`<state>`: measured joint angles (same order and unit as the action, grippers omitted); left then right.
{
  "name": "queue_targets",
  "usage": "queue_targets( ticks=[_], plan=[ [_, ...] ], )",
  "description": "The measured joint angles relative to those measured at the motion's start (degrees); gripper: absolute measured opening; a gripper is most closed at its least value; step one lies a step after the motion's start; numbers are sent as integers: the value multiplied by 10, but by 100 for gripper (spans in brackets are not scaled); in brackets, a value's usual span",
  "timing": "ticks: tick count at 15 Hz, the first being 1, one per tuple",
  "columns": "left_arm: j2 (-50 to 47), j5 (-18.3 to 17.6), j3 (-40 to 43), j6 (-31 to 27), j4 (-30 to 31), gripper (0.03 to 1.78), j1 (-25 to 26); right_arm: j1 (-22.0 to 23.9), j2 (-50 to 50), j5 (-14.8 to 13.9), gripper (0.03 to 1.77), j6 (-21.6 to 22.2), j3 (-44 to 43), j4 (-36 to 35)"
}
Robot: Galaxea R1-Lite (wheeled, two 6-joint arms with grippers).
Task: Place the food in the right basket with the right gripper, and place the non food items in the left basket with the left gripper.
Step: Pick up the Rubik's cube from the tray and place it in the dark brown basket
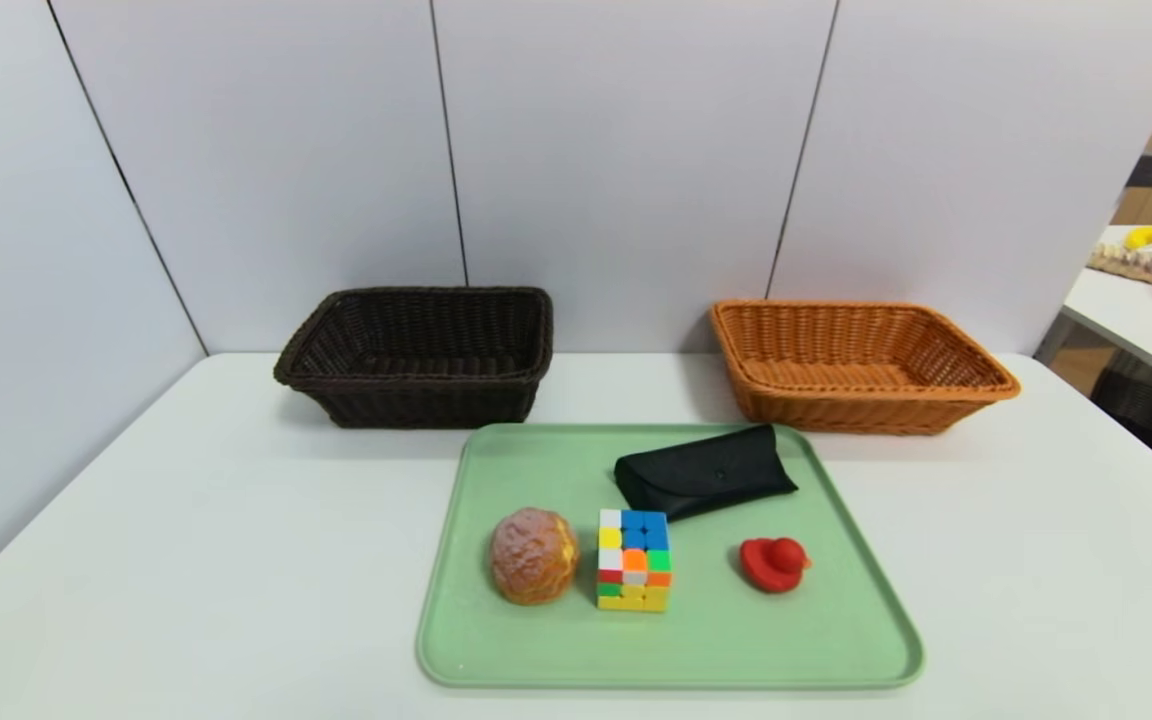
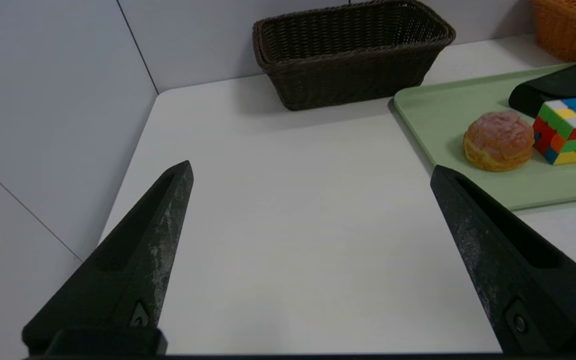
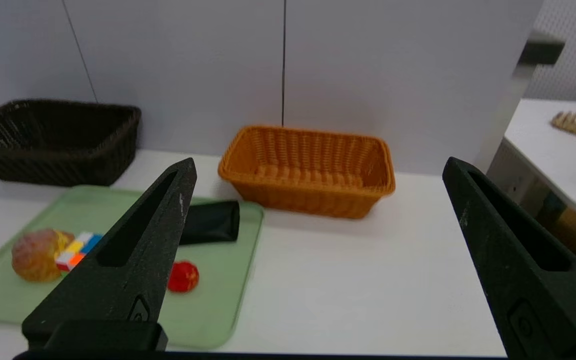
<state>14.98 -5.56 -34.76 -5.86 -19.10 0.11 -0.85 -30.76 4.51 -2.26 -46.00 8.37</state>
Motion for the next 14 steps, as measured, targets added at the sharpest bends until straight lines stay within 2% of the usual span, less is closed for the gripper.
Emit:
queue_targets(
  ticks=[3, 8, 10, 12, 14],
  plan=[
    [128, -1, -124, 0, -11, 169, 0, -9, -153, 3, 170, -9, -221, 52],
    [336, 2, -278, 1, -16, 169, -2, -69, -398, -4, 170, -13, -546, 211],
    [390, 5, -295, 2, -20, 169, -27, -118, -475, -29, 170, -12, -614, 265],
    [423, 9, -300, 8, -47, 169, -67, -168, -534, -70, 170, -5, -642, 289],
    [442, 18, -303, 26, -77, 169, -111, -208, -574, -106, 170, 32, -650, 293]
  ],
)
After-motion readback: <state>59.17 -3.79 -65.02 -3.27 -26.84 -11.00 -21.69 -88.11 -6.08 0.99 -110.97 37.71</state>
